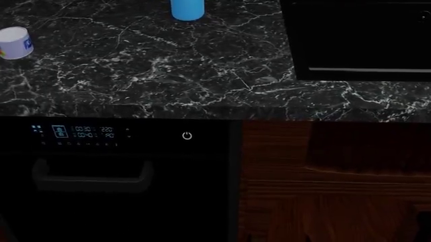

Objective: Open the dishwasher door

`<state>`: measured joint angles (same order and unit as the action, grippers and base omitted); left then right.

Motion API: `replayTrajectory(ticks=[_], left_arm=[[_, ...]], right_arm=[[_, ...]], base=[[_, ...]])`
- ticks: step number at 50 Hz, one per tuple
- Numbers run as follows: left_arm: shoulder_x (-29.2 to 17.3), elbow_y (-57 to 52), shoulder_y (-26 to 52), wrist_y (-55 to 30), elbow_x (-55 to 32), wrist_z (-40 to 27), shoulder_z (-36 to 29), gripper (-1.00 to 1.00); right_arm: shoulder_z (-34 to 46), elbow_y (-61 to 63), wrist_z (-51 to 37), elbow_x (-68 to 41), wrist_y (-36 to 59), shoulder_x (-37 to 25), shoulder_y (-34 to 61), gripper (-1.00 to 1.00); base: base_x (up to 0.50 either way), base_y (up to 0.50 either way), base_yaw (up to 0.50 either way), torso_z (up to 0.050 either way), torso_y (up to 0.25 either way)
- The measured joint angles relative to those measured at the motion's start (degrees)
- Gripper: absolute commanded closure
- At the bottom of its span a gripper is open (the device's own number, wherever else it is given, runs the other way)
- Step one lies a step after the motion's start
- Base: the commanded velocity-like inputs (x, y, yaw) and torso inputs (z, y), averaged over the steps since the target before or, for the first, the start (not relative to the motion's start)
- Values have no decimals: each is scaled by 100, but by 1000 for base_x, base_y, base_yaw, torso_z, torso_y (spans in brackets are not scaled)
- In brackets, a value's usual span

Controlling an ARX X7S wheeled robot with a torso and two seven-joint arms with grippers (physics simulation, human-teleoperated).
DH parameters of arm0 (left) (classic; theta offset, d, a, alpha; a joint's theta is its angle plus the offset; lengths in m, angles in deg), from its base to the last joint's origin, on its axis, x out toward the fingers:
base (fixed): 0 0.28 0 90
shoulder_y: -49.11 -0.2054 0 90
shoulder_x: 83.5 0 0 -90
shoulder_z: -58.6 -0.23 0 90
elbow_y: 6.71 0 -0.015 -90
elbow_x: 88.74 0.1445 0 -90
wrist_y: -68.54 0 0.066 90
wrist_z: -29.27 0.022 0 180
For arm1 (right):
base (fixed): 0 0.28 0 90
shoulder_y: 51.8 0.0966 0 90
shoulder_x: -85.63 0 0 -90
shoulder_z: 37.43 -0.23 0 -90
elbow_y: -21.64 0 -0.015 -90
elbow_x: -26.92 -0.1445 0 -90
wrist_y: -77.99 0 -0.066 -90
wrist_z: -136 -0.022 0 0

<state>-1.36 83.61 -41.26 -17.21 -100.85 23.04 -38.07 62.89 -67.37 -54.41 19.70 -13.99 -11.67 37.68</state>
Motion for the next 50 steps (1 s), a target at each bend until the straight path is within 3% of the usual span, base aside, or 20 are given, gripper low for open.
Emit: replayTrajectory(ticks=[50], left_arm=[[-166, -22, -25, -181, -145, -255, -224, -100]], right_arm=[[177, -127, -221, -257, -169, -137, -64, -100]], base=[[0, 0, 0, -50, 0]])
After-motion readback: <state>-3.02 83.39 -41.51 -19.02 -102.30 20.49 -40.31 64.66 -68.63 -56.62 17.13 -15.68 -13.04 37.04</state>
